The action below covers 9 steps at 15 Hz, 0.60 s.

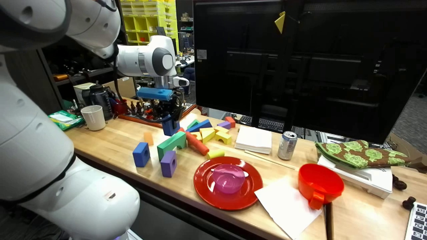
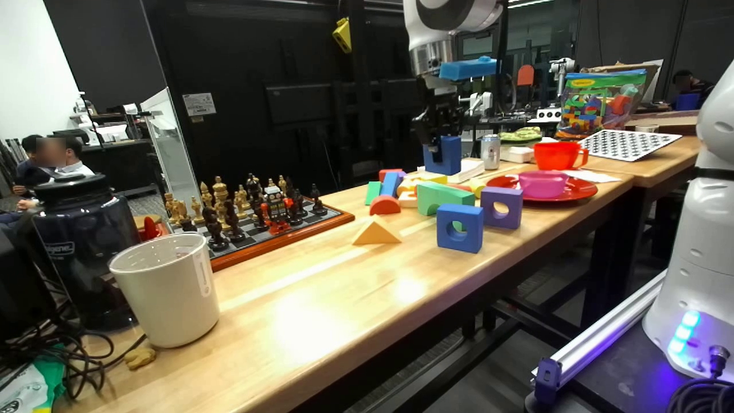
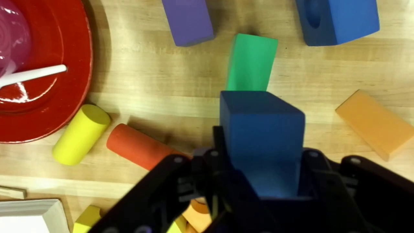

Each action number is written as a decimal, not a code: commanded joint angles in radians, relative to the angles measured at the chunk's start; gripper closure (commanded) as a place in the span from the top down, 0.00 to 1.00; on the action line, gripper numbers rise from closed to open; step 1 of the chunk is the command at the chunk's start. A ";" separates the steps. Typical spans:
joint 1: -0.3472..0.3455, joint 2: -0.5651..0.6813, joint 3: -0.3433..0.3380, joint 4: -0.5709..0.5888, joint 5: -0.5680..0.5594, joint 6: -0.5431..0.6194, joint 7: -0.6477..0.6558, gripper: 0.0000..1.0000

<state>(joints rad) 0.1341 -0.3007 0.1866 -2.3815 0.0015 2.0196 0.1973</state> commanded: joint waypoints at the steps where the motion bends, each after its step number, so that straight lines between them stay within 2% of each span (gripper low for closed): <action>1: 0.006 0.047 -0.010 0.040 0.029 -0.019 -0.027 0.16; 9: 0.006 0.093 -0.014 0.056 0.031 -0.012 -0.046 0.16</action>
<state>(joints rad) 0.1341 -0.2233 0.1837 -2.3462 0.0064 2.0200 0.1804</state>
